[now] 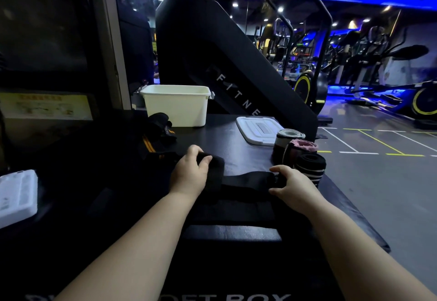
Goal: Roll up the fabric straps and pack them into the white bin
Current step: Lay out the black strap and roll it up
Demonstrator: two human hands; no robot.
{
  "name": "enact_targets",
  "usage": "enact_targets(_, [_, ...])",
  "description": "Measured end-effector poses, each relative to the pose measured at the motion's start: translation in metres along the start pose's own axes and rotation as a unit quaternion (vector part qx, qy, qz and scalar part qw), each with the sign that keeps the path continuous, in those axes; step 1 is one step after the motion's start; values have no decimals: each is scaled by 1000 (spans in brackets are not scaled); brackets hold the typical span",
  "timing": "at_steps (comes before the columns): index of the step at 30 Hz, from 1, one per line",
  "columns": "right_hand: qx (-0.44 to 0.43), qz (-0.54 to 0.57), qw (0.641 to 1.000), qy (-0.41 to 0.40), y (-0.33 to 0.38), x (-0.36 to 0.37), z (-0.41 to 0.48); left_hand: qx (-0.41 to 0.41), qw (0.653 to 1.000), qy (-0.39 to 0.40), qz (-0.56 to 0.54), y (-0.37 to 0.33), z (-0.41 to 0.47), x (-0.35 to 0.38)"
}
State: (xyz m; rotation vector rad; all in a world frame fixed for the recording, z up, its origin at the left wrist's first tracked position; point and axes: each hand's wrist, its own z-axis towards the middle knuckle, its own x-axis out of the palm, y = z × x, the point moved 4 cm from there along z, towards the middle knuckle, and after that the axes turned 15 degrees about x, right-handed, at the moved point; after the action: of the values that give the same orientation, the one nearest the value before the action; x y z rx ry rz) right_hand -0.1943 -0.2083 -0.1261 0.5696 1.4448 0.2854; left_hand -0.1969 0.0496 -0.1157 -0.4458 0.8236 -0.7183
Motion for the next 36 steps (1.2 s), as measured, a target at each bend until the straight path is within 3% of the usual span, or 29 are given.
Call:
enact_targets(3, [-3, -14, 1000, 3, -3, 0, 3, -36, 999, 10, 17, 6, -1, 2])
enact_targets(5, [-5, -14, 1000, -1, -4, 0, 3, -27, 995, 34, 93, 8, -1, 4])
enact_targets(9, [-3, -8, 1000, -21, -6, 2, 2, 122, 954, 55, 267, -12, 3, 8])
enact_targets(13, [-1, -7, 1000, -30, -5, 1, 1, 230, 904, 186, 309, -39, 1, 32])
enact_targets(21, [-33, -52, 998, 9, 4, -5, 7, 187, 873, 325, 311, -39, -14, 56])
enact_targets(27, [-86, -143, 986, 14, 15, -14, 14, 127, 878, 306, 346, -29, -12, 48])
enact_targets(36, [-89, -229, 969, 3, 15, -12, 23, 185, 891, 286, 300, -27, -13, 47])
